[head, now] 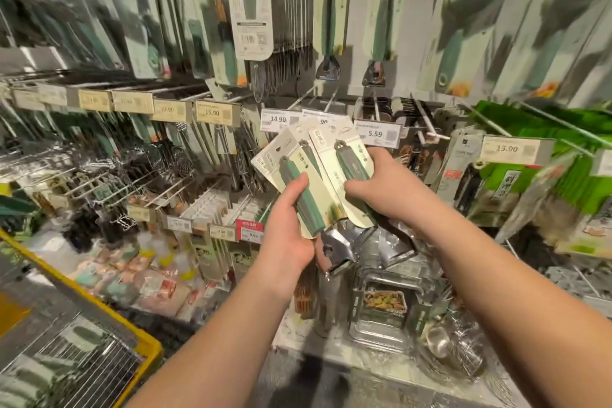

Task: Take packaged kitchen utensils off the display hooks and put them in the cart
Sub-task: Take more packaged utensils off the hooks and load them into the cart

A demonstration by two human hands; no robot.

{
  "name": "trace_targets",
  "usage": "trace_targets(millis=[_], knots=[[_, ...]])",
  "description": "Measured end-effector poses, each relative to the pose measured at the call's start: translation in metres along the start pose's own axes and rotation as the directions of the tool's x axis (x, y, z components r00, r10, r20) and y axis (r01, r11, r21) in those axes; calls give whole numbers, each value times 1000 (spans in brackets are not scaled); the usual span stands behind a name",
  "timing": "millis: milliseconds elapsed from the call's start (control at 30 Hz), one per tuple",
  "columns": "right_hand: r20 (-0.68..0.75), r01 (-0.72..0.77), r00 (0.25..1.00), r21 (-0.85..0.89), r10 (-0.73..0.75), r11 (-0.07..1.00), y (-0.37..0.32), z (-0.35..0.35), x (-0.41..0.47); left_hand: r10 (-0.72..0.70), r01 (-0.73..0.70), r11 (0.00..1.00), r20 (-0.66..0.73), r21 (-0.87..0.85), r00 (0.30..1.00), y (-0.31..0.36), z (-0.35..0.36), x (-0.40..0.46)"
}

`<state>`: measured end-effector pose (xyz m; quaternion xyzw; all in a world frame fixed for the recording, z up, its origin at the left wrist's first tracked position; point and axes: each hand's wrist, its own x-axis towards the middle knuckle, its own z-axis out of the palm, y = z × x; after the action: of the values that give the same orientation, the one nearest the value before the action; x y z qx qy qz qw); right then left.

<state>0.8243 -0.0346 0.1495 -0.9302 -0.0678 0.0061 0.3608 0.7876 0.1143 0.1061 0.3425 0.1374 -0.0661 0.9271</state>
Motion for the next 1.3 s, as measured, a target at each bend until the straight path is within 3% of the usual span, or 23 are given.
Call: trace_targets(millis=[200,467,733,1300], knots=[[-215,77,975,93,-56,993,-22,-23,11,63,-64,998,35,17,997,40,19,0],[-466,108,884,145,-29,983,-31,-45,28,133,-138,990,151,18,979,81,40,-11],[-570,62,821,56,-19,997,-48,-78,55,113,-124,991,189,44,975,99,52,-7],[-671,38,741,76,23,996,-78,-97,104,72,-88,995,257,52,964,128,46,6]])
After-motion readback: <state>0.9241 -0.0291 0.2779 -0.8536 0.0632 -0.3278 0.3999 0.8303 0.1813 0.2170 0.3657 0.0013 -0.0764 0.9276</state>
